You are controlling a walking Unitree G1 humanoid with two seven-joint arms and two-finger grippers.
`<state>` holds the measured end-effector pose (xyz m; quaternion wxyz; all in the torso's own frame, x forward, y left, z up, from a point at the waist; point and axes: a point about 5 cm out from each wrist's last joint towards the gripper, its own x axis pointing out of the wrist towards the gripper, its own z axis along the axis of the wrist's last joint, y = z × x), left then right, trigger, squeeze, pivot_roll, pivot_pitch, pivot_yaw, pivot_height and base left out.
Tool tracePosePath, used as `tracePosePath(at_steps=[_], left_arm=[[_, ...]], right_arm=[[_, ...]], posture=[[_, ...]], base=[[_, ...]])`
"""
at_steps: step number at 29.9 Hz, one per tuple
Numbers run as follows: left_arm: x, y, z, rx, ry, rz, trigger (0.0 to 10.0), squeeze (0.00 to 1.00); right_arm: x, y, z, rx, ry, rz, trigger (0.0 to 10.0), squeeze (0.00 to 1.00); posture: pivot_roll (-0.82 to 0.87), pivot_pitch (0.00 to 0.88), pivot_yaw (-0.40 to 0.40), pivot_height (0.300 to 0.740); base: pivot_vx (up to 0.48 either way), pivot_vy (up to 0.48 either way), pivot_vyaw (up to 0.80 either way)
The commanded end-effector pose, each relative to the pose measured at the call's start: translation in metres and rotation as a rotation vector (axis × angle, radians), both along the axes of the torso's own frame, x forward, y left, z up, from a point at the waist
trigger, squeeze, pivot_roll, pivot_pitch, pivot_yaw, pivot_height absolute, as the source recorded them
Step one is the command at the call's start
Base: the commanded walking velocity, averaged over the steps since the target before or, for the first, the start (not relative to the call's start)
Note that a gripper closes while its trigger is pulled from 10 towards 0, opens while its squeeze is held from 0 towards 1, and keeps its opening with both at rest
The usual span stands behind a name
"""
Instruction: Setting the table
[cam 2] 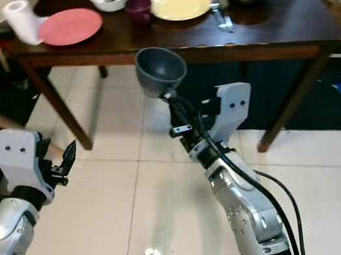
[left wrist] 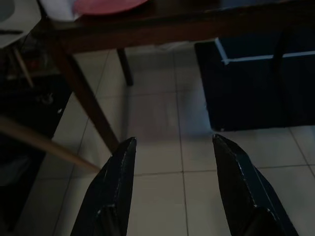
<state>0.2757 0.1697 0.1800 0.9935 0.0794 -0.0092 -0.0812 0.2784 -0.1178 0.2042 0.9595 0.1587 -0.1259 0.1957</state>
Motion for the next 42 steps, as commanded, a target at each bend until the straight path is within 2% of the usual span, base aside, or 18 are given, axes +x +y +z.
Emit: tracePosePath(at_steps=[1, 14, 42], left_arm=[[-0.0003, 0.0039, -0.0066, 0.01, 0.025, 0.025, 10.0, 0.12], [0.0021, 0.0025, -0.0081, 0.016, 0.03, 0.035, 10.0, 0.12], [0.0057, 0.0014, -0.0074, 0.038, 0.049, 0.042, 10.0, 0.12]], right_arm=[[-0.0047, 0.0019, 0.0006, 0.004, -0.007, 0.025, 10.0, 0.0], [-0.0073, 0.0067, 0.0006, -0.003, -0.013, 0.071, 10.0, 0.0], [-0.0089, 0.0075, 0.0002, 0.01, -0.008, 0.083, 10.0, 0.0]], posture=[[-0.11, 0.089, 0.045, 0.74], [-0.11, 0.099, 0.044, 0.74], [-0.11, 0.104, 0.047, 0.74]], base=[[0.0, 0.0, 0.76], [0.0, 0.0, 0.76], [0.0, 0.0, 0.76]])
